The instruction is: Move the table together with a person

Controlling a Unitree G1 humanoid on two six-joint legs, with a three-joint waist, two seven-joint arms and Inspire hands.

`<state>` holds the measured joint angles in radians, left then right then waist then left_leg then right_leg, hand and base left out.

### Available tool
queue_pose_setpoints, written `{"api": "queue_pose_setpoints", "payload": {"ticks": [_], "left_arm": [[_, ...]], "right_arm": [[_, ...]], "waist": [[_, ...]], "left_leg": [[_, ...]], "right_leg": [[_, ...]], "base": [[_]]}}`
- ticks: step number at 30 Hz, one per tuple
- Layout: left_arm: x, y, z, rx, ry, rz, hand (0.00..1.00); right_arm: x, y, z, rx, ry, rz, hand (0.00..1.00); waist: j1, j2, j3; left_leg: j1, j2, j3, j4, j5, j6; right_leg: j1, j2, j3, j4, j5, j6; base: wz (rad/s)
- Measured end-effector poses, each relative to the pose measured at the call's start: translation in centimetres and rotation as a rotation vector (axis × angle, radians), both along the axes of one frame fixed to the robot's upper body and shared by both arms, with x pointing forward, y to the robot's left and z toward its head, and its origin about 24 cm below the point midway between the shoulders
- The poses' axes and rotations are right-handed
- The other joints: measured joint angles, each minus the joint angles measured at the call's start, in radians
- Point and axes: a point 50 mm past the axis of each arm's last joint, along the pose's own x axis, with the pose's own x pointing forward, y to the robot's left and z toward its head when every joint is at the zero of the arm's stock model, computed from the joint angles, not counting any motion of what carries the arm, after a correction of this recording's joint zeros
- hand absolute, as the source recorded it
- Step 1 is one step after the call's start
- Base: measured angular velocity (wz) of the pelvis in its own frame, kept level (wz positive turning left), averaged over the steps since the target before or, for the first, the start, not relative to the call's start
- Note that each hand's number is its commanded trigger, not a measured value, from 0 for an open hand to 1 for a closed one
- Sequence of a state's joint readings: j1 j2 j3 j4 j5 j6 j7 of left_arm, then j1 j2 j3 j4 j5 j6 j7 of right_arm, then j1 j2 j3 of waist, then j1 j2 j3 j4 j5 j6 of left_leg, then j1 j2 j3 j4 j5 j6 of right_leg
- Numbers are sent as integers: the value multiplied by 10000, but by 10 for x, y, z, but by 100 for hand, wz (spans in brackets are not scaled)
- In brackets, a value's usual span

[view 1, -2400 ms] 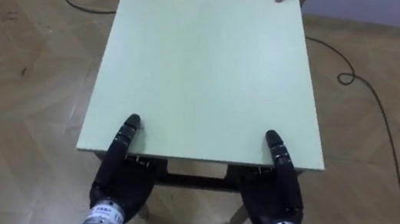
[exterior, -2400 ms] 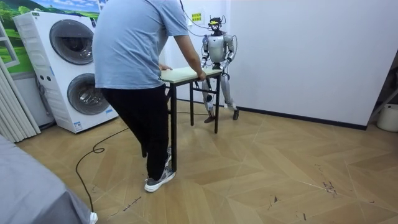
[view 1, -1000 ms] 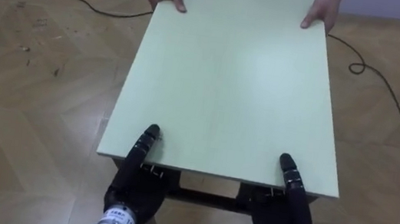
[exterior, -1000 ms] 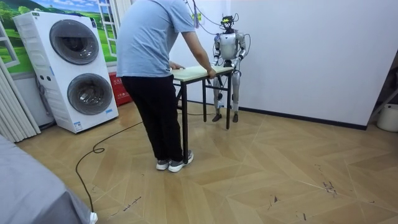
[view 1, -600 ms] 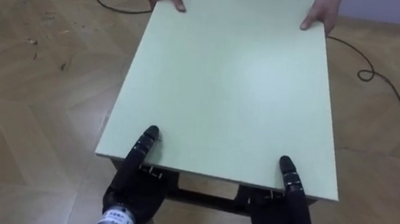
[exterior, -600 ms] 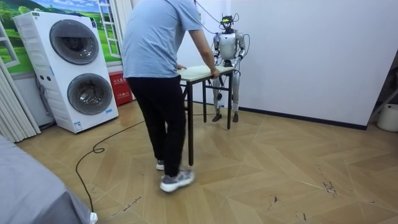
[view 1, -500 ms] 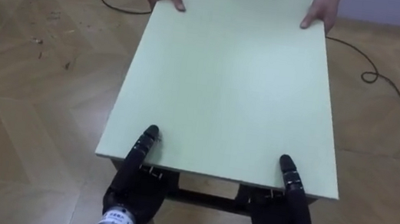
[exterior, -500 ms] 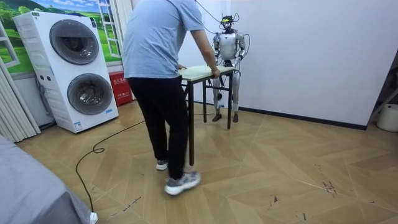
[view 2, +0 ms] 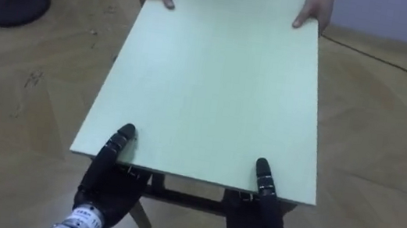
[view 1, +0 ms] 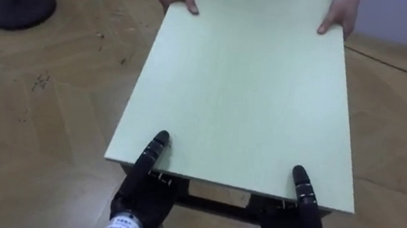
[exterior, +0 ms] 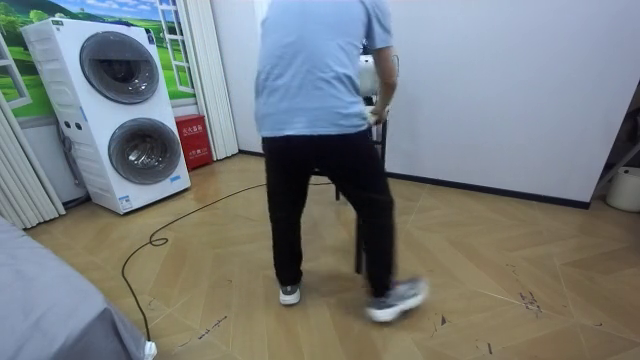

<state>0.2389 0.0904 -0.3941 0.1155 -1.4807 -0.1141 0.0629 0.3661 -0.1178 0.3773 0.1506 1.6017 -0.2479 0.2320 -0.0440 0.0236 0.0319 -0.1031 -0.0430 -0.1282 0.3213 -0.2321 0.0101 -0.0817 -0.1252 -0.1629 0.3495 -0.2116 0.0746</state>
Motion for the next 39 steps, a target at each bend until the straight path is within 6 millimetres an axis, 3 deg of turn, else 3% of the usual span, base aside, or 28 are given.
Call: {"api": "queue_pose_setpoints", "payload": {"ticks": [4, 9, 12, 14, 16, 19, 22, 24, 25, 26, 31, 37, 39], "left_arm": [[-2, 3, -1, 56, -51, 58, 100], [0, 5, 2, 77, -247, 154, 100], [2, 7, 7, 225, -509, 221, 100], [2, 7, 8, 378, -659, 139, 100], [2, 7, 8, 370, -662, 138, 100], [2, 5, 8, 337, -649, 113, 100], [2, 3, 8, 306, -657, 102, 100], [2, 2, 10, 263, -694, 192, 100], [3, 3, 12, 237, -725, 331, 100], [3, 3, 13, 245, -780, 401, 100], [2, 3, 12, 108, -670, 531, 100], [-7, 3, 6, -277, -210, 957, 100], [-9, 1, 5, -382, -54, 989, 100]], "right_arm": [[0, 2, 0, 58, 9, 78, 100], [3, 5, 1, 87, -128, 164, 100], [6, 7, 3, 140, -272, 212, 100], [6, 7, 3, 194, -267, 215, 100], [6, 8, 3, 212, -267, 225, 100], [7, 7, 3, 181, -280, 197, 100], [7, 5, 4, 140, -310, 121, 100], [12, 1, 6, 17, -405, 104, 100], [15, 0, 8, -36, -435, 166, 100], [17, 1, 11, -18, -438, 176, 100], [19, -1, 14, -180, -371, 351, 100], [23, 1, 16, -502, -349, 612, 100], [24, 0, 15, -503, -242, 614, 100]], "waist": [[601, -32, 7], [1164, -185, -6], [1157, -269, -5], [995, -269, -5], [954, -269, -4], [1047, -266, -5], [887, -244, -10], [826, -181, -43], [833, -105, -86], [904, -63, -101], [1364, 5, -74], [1566, 72, -48], [1612, 90, -42]], "left_leg": [[-126, 10, -398, -282, 306, -123], [-494, 89, -510, -227, 526, -281], [-1032, 115, -496, -34, 718, -326], [-1353, 125, -16, 40, 1024, -246], [-1516, 139, 639, -18, 1248, -106], [-1729, 182, 1146, -217, 1689, -8], [-1868, 120, 1703, -585, 2259, 198], [-1953, 185, 2260, -738, 2471, 341], [-2039, 237, 2585, -775, 2533, 413], [-2055, 239, 2767, -828, 2575, 470], [-2048, -34, 2784, -875, 2586, 629], [-2121, -213, 2811, -661, 2358, 956], [-2101, -246, 2660, -530, 2210, 1048]], "right_leg": [[114, 169, 41, -313, 3, -109], [453, 415, -88, -795, 11, -260], [540, 417, -913, -898, -27, -339], [683, 419, -1433, -1033, -38, -366], [820, 418, -1550, -1135, -127, -444], [927, 419, -2148, -1133, -254, -516], [1008, 525, -2305, -1186, -536, -651], [1026, 433, -2717, -1224, -623, -681], [1028, 386, -3124, -1219, -640, -697], [1059, 350, -3373, -1215, -667, -671], [1177, 239, -3666, -934, -845, -440], [1189, 22, -3565, -244, -941, -348], [1138, -48, -3186, 173, -972, -341]], "base": [[38], [59], [92], [116], [96], [101], [114], [88], [57], [54], [39], [32], [39]]}}
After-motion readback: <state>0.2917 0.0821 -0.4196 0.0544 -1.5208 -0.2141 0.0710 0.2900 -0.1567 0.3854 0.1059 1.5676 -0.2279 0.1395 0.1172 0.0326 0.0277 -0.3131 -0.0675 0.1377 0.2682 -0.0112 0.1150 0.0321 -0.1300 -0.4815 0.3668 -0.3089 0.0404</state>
